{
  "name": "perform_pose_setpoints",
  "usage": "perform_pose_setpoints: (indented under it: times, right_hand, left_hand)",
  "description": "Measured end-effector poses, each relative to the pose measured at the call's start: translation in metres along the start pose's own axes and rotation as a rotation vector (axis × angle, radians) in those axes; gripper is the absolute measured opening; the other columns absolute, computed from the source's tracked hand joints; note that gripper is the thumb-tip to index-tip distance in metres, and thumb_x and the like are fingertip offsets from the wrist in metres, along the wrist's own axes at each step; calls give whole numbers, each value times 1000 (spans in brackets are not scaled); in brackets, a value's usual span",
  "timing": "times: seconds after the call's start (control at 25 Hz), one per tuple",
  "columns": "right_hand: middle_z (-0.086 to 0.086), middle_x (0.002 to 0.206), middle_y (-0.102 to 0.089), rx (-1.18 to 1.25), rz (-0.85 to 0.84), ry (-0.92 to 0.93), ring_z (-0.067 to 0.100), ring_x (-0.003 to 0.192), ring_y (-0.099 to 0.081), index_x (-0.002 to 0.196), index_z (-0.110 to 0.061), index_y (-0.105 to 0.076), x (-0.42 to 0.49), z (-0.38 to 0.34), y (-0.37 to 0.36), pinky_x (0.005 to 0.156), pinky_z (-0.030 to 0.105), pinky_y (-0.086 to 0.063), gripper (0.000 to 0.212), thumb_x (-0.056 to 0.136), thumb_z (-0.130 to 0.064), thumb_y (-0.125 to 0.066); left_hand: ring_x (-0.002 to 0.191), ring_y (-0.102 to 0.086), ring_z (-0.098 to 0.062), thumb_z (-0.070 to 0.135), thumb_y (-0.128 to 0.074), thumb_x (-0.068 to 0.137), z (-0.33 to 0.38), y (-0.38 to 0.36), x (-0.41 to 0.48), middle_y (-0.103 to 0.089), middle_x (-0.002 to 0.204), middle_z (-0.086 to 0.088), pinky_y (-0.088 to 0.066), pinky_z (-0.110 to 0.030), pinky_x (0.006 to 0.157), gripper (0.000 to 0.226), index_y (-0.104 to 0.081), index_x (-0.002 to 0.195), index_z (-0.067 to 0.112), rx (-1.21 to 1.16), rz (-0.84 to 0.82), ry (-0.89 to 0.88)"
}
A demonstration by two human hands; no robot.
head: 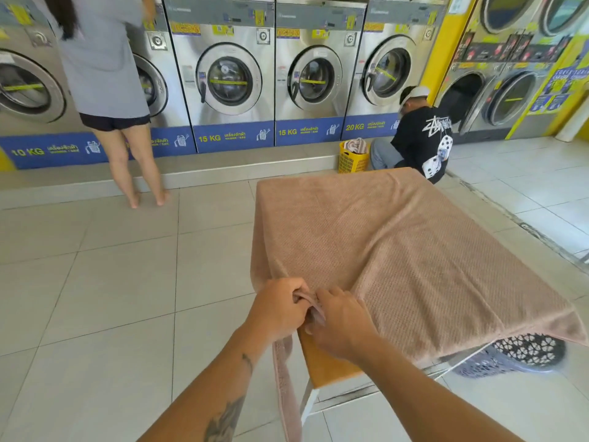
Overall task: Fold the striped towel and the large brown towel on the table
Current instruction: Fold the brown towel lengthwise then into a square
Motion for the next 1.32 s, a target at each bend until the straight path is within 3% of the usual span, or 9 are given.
perform_pose_setpoints:
  times: [0.16,0.4,0.52,0.6,0.76,1.0,1.08,1.2,1.32]
  right_hand:
    - [-5,56,-44,295,72,-189,19,53,-42,59,-21,-39,20,22,19,47,35,-33,26,77,-26,-57]
    - [0,63,-54,316,90,-364,13,56,-46,66,-12,-59,18,67,49,51,28,-37,17,84,-12,-59]
    - [-5,86,-62,52,-132,-358,13,78,-56,86,-22,-63,9,66,31,74,32,-52,8,84,-26,-57]
    - [-7,102,-61,17,-98,-273,17,93,-58,102,-27,-60,17,40,25,86,37,-50,26,81,-43,-59]
    - [-3,81,-64,52,55,-171,23,74,-61,83,-21,-61,51,5,27,71,43,-55,22,90,-40,-53]
    - [7,66,-66,425,229,-255,22,57,-60,75,-14,-66,62,78,88,50,36,-45,16,88,-14,-57]
    - [11,68,-65,463,273,-341,21,60,-58,73,-11,-65,55,126,103,53,34,-44,17,88,-12,-57]
    - [4,79,-71,236,13,-407,19,68,-65,79,-15,-69,49,180,78,64,38,-57,13,87,-17,-60]
    - [1,118,-66,141,-84,-227,18,101,-65,124,-19,-63,65,156,61,87,32,-54,39,85,-26,-61]
  left_hand:
    - [73,-60,-5,20,-66,88,-27,15,13,-65,83,12,-46,-20,58,9,-65,91,28,90,-14,12]
    - [70,-59,-10,21,-48,97,-101,14,16,-63,78,7,-49,-31,62,22,-55,76,27,81,32,235]
    - [74,-62,-3,18,-49,96,-71,22,37,-67,78,17,-53,-25,66,26,-64,81,32,40,28,73]
    - [70,-61,-1,19,-53,93,-31,25,52,-65,72,20,-50,-21,64,27,-64,74,36,79,-31,-90]
    - [69,-57,-2,26,-60,89,10,37,70,-65,71,16,-52,-29,66,15,-67,76,31,174,-23,-209]
    - [74,-62,-10,30,-60,92,-76,26,60,-65,84,10,-57,-29,69,5,-63,91,33,295,-10,166]
    - [70,-63,-14,24,-56,93,-85,25,56,-65,78,7,-57,-33,67,14,-58,81,31,299,14,279]
    - [68,-62,-13,19,-57,90,-38,41,83,-66,75,7,-47,-28,57,16,-64,80,29,254,103,213]
    - [71,-61,-13,15,-58,84,36,40,118,-67,76,6,-51,-31,60,15,-68,84,26,336,71,44]
Point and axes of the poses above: each hand's wrist, its own x-axis towards the middle knuckle, its own y-axis out of the back of the hand, z = x × y, the point moved 10 cm from there along x, towards the middle knuckle
